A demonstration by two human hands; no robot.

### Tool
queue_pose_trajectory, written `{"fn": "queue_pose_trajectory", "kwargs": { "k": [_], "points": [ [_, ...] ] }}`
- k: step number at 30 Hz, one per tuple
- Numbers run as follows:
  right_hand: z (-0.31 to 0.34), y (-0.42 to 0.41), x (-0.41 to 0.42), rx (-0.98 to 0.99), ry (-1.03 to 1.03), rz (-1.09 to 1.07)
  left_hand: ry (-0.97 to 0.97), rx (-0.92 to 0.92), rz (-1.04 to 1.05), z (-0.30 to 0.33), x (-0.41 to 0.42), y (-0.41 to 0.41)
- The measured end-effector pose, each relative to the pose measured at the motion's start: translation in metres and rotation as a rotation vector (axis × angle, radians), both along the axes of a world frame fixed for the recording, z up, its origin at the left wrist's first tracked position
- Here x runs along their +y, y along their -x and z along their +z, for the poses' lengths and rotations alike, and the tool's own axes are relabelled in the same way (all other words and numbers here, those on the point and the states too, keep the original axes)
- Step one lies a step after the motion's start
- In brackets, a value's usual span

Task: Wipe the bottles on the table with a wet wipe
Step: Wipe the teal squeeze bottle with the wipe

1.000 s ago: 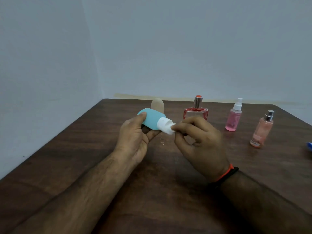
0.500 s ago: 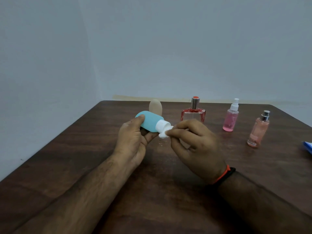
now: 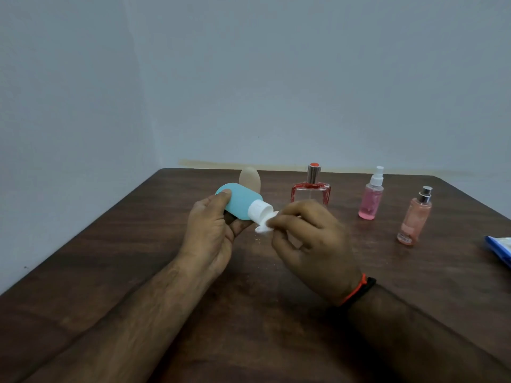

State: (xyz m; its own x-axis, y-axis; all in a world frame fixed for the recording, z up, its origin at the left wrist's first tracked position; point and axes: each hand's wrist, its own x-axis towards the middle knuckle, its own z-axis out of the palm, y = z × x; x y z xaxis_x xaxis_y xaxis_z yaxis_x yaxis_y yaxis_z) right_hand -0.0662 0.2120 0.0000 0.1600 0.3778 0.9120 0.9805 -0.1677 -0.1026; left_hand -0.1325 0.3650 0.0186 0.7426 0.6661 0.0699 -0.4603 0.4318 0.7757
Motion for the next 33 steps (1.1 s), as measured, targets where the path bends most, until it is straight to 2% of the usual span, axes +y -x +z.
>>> {"fn": "queue_pose_trajectory", "kwargs": {
  "k": [2, 5, 9, 15, 21, 24, 27, 30, 33],
  "points": [
    [0.003, -0.002, -0.002, 0.066, -0.084, -0.026, -0.037, 0.022, 0.000, 0.001, -0.002, 0.000],
    [0.004, 0.001, -0.004, 0.046, -0.049, 0.019, -0.182, 0.103, 0.023, -0.005, -0.008, -0.002],
    [0.005, 0.002, -0.002, -0.027, 0.005, 0.039, -0.364, 0.045, -0.029, -0.005, -0.011, 0.003],
    [0.006, -0.009, -0.006, 0.024, -0.115, -0.001, -0.646, 0.030, -0.169, -0.004, -0.016, 0.007],
    [0.011, -0.012, -0.010, 0.106, -0.228, 0.001, -0.682, -0.013, -0.271, -0.006, -0.017, 0.008],
    [0.013, -0.010, -0.010, 0.214, -0.250, 0.039, -0.675, -0.019, -0.332, -0.009, -0.018, 0.007],
    [0.013, -0.008, -0.010, 0.292, -0.251, 0.107, -0.589, -0.035, -0.364, -0.012, -0.019, 0.005],
    [0.014, -0.008, -0.011, 0.290, -0.264, 0.149, -0.485, -0.032, -0.345, -0.011, -0.017, 0.004],
    [0.012, -0.008, -0.010, 0.266, -0.160, 0.200, -0.399, -0.033, -0.280, -0.007, -0.011, 0.004]
  ]
}}
